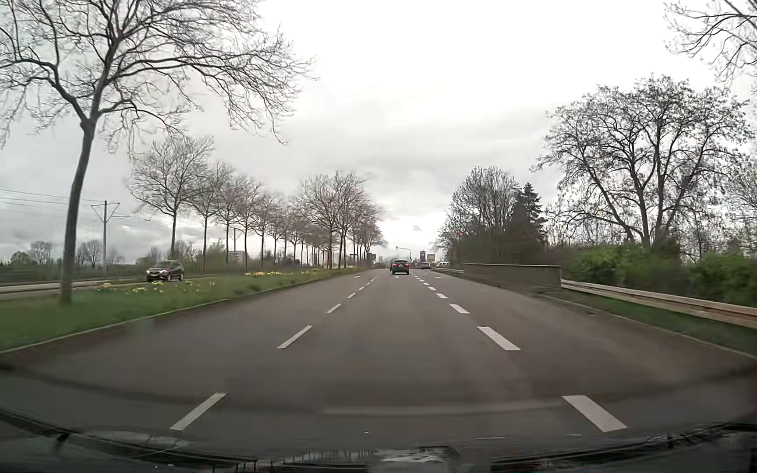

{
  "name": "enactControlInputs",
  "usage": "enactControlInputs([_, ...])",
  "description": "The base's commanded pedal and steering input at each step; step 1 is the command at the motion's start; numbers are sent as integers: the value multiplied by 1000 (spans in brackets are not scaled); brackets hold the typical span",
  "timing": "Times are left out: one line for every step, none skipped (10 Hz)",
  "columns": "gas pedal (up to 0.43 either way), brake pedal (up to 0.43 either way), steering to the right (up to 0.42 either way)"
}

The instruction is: Follow the waypoints while adhering to traffic rules and regulations

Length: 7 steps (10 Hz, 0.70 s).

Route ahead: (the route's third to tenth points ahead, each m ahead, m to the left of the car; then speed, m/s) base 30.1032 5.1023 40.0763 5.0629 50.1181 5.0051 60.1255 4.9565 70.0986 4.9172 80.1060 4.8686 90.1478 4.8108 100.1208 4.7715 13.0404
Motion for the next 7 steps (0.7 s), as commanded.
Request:
enactControlInputs([130,0,0])
enactControlInputs([130,0,0])
enactControlInputs([130,0,0])
enactControlInputs([130,0,0])
enactControlInputs([130,0,0])
enactControlInputs([130,0,0])
enactControlInputs([130,0,0])
